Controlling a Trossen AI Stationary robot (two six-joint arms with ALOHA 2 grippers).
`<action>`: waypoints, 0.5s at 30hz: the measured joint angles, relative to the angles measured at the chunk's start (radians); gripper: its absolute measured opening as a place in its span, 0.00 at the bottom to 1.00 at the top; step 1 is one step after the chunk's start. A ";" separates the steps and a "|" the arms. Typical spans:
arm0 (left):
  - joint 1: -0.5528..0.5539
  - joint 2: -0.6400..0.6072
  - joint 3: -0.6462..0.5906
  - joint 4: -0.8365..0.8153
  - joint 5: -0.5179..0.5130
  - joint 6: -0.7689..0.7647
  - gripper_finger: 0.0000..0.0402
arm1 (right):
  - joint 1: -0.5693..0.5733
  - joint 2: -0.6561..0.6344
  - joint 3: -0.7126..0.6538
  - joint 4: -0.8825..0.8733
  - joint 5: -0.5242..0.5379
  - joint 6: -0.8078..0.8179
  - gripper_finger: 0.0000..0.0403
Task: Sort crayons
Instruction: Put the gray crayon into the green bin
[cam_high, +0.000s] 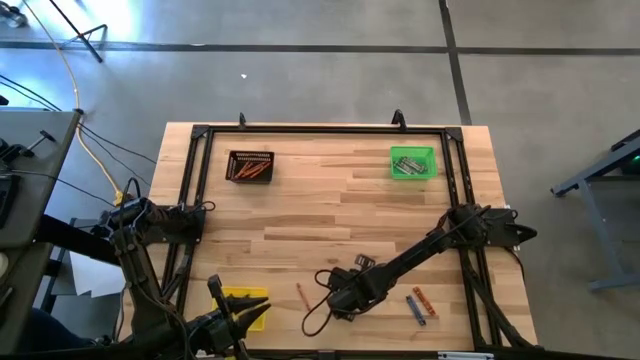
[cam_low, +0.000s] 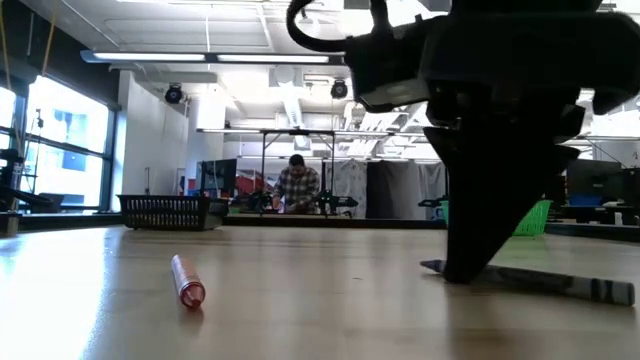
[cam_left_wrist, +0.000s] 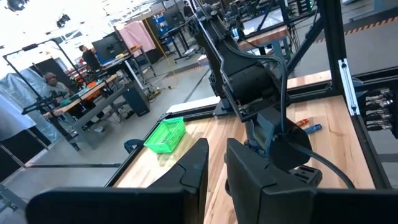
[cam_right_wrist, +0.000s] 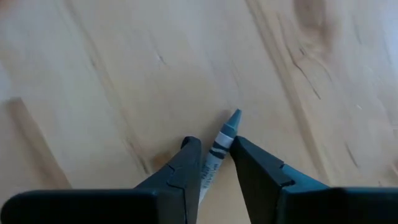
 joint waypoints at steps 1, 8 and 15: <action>0.000 0.000 0.000 0.000 0.000 0.000 0.11 | 0.000 0.000 -0.001 -0.003 0.000 0.009 0.23; 0.000 0.000 0.000 0.000 0.000 0.000 0.11 | -0.001 -0.001 -0.001 -0.003 0.000 -0.019 0.23; 0.000 0.001 0.000 0.000 0.000 0.000 0.11 | -0.001 -0.002 -0.001 -0.007 0.004 -0.045 0.07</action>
